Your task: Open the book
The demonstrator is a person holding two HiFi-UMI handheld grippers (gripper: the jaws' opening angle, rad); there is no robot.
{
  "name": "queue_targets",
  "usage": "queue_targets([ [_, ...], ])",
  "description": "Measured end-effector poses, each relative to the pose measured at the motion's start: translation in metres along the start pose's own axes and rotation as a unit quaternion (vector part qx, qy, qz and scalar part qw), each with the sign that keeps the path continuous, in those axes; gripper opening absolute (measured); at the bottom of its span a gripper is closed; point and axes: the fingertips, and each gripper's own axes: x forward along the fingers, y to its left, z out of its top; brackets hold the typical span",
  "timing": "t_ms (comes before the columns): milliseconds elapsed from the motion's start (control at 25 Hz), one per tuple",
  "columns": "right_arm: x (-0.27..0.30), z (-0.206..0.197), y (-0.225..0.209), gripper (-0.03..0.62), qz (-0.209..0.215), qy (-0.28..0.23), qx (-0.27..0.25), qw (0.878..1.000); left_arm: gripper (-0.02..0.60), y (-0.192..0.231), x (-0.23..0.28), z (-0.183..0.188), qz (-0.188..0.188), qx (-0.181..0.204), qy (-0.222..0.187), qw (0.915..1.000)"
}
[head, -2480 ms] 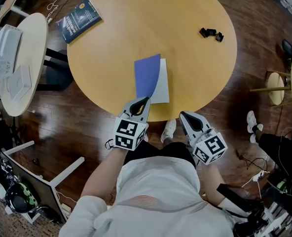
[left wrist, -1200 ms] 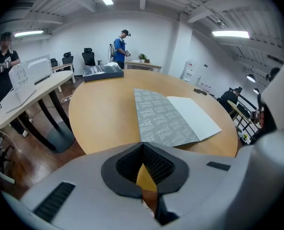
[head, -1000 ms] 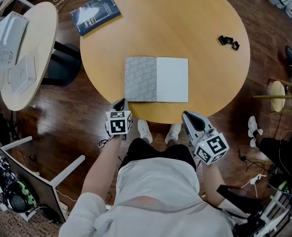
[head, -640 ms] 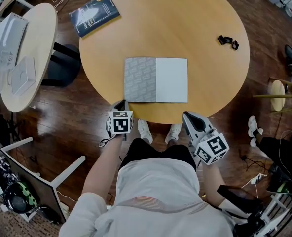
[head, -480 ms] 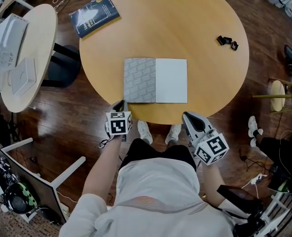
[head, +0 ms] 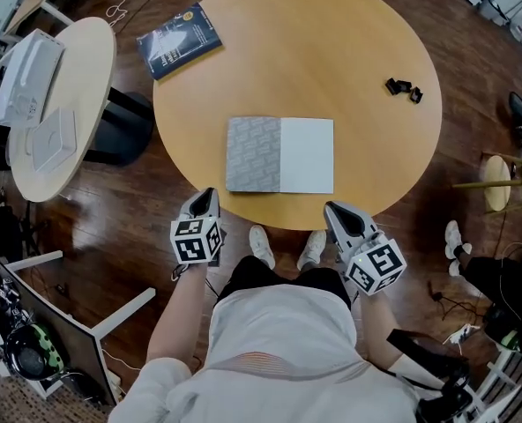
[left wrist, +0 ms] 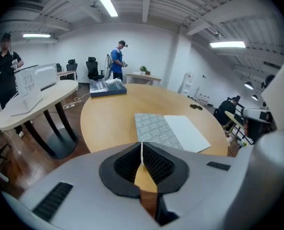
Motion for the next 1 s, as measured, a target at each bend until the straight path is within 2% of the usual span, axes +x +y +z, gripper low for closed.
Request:
queue_targets([
  [200, -0.01, 0.022, 0.0, -0.003, -0.002, -0.015, -0.022, 1.0, 0.009, -0.038, -0.023, 0.045, -0.041, 0.03, -0.07, 0.9963],
  [360, -0.018, 0.041, 0.001, -0.003, -0.004, -0.026, -0.04, 0.999, 0.009, -0.069, -0.045, 0.079, -0.074, 0.053, -0.12, 0.9886],
  [480, -0.025, 0.058, 0.003, -0.002, -0.007, -0.035, -0.059, 0.998, 0.009, -0.093, -0.066, 0.106, -0.097, 0.066, -0.163, 0.9796],
  [760, -0.036, 0.099, 0.017, -0.002, -0.005, -0.068, -0.09, 0.994, 0.009, -0.136, -0.121, 0.156, -0.15, 0.068, -0.248, 0.9547],
  [1000, -0.052, 0.125, 0.02, -0.002, -0.004, -0.102, -0.099, 0.99, 0.009, -0.156, -0.154, 0.176, -0.17, 0.082, -0.29, 0.9381],
])
